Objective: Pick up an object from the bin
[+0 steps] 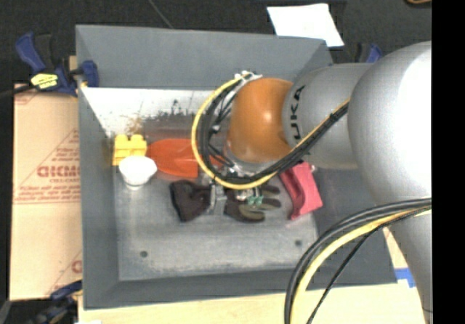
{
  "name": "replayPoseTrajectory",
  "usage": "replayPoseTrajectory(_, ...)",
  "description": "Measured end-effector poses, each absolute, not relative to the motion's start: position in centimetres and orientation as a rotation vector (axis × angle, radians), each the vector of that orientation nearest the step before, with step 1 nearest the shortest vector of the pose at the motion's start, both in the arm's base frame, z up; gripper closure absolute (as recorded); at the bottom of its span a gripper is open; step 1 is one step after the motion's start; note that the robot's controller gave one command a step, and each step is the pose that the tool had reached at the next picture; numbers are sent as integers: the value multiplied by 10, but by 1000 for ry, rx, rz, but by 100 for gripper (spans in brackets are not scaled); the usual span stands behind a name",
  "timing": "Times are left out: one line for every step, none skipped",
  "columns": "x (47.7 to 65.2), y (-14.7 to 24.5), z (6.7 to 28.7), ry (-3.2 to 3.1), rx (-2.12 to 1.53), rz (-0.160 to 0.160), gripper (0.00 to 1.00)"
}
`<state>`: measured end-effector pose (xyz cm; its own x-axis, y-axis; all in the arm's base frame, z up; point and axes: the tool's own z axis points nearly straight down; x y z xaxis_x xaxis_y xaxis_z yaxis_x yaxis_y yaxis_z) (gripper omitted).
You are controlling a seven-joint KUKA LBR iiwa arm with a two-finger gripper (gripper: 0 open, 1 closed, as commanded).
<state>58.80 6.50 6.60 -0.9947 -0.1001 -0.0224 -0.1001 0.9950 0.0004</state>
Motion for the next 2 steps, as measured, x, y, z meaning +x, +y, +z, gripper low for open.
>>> replayPoseTrajectory(586, 65, 74, 3122, -156, 2, 100)
replayPoseTrajectory(587, 65, 99, 3116, -154, 2, 100)
